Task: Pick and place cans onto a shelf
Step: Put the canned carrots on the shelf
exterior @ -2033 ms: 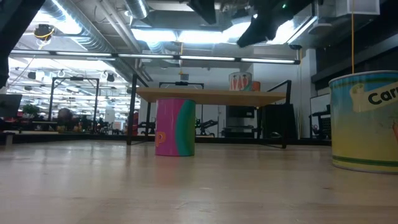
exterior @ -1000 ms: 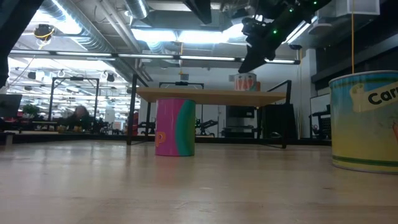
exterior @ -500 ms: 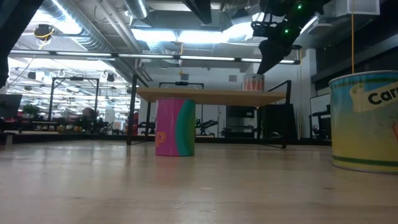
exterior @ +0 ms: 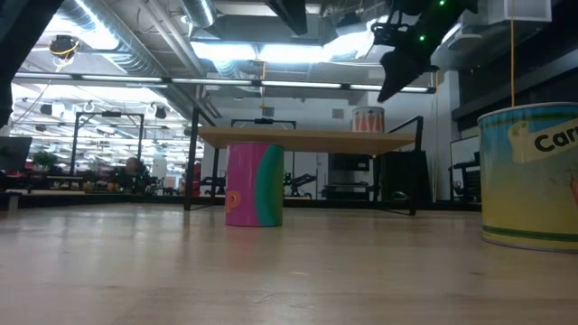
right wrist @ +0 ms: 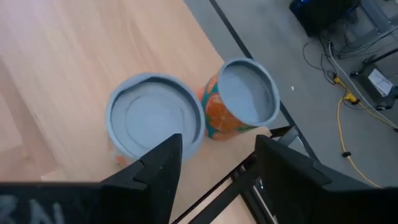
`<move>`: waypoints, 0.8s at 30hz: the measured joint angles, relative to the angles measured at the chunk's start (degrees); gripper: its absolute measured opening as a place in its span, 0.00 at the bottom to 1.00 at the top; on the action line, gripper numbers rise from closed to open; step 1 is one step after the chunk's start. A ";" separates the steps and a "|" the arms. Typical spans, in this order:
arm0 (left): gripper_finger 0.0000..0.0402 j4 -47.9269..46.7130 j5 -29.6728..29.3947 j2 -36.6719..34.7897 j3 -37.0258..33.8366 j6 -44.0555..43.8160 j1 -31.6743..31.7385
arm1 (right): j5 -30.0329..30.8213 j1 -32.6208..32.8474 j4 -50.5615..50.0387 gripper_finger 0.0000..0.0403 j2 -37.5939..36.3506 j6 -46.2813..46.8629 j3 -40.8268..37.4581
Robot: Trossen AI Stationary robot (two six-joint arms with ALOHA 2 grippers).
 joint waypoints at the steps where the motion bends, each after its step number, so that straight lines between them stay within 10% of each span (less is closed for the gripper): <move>1: 0.18 0.00 0.00 0.00 0.00 0.00 0.00 | -0.42 0.00 0.25 0.52 -0.34 0.00 0.00; 11: 0.18 0.01 0.00 0.00 -0.01 -1.30 0.00 | -17.29 0.04 8.25 0.52 -0.58 0.03 0.00; 24: 0.18 0.01 0.00 0.00 -0.02 -1.33 0.00 | -18.96 0.02 14.14 0.52 5.17 -0.06 0.00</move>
